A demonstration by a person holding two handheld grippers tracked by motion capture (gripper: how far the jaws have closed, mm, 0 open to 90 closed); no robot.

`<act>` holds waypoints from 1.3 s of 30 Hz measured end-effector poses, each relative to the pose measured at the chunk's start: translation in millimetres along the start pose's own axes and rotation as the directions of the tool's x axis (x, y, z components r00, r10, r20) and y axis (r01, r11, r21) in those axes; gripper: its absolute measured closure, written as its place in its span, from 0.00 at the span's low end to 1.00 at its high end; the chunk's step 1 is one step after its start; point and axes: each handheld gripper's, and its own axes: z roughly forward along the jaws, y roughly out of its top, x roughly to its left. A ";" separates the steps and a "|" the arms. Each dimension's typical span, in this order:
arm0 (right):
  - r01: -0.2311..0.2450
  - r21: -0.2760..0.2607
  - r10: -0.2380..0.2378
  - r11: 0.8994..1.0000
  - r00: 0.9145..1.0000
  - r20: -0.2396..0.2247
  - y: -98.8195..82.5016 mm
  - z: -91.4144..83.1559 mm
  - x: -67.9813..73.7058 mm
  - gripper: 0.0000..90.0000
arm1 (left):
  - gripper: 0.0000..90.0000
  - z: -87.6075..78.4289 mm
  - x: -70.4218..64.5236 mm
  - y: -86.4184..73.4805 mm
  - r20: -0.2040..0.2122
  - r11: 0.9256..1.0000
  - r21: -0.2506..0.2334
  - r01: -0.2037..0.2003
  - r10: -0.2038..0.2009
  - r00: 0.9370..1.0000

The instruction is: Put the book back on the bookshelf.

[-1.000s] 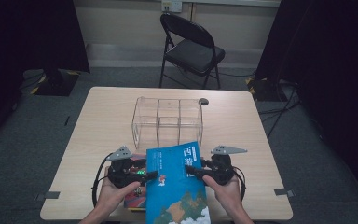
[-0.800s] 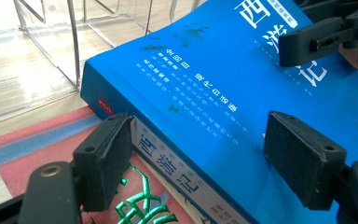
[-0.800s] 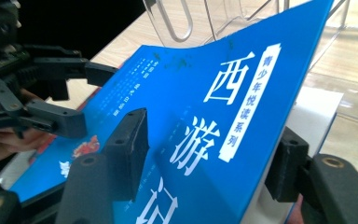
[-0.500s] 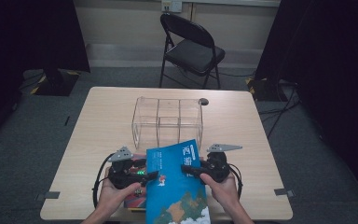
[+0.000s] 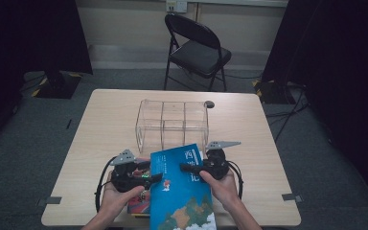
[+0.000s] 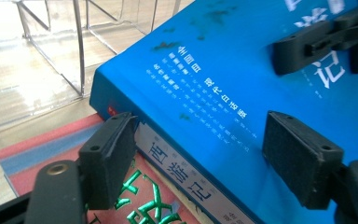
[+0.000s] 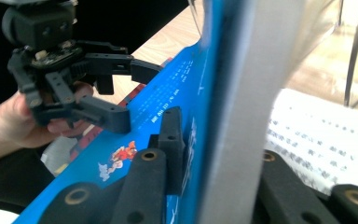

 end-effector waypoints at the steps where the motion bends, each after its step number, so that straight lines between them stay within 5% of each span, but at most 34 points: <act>1: 0.028 -0.005 -0.027 1.000 1.000 0.003 1.8 -1.7 3.8 0.85 | 0.29 -0.9 3.0 0.4 0.021 0.999 0.006 0.033 -0.033 0.999; 16: 0.098 -0.051 -0.098 0.994 0.995 0.002 4.9 -11.6 16.2 0.86 | 0.22 -0.8 10.3 3.1 0.094 0.996 0.008 0.093 -0.093 0.991; 18: 0.107 -0.057 -0.107 0.993 0.994 0.004 6.0 -13.3 18.8 0.87 | 0.24 -0.4 12.1 3.4 0.119 0.994 0.014 0.109 -0.110 0.987; 20: 0.125 -0.073 -0.127 0.989 0.992 -0.014 8.0 -15.8 24.7 0.87 | 0.24 3.1 13.4 3.7 0.189 0.989 0.034 0.142 -0.146 0.971; 26: 0.156 -0.045 -0.157 0.987 0.987 -0.021 11.8 -17.2 29.2 0.88 | 0.23 3.1 12.6 6.7 0.208 0.988 0.064 0.140 -0.150 0.967; 30: 0.157 -0.012 -0.157 0.988 0.987 -0.022 12.7 -18.9 28.7 0.88 | 0.33 -2.3 15.1 7.7 0.237 0.983 0.031 0.182 -0.184 0.954; 34: 0.146 0.017 -0.146 0.989 0.989 0.005 14.0 -20.6 28.2 0.88 | 0.37 -2.9 11.2 14.5 0.230 0.988 0.019 0.151 -0.151 0.961; 35: 0.154 0.015 -0.154 0.988 0.988 0.010 14.4 -22.2 28.8 0.88 | 0.40 -2.7 11.2 15.8 0.242 0.983 0.005 0.185 -0.181 0.953; 39: 0.161 0.016 -0.161 0.987 0.987 0.021 15.9 -23.9 31.2 0.88 | 0.42 -2.7 10.7 19.1 0.243 0.983 0.005 0.183 -0.178 0.954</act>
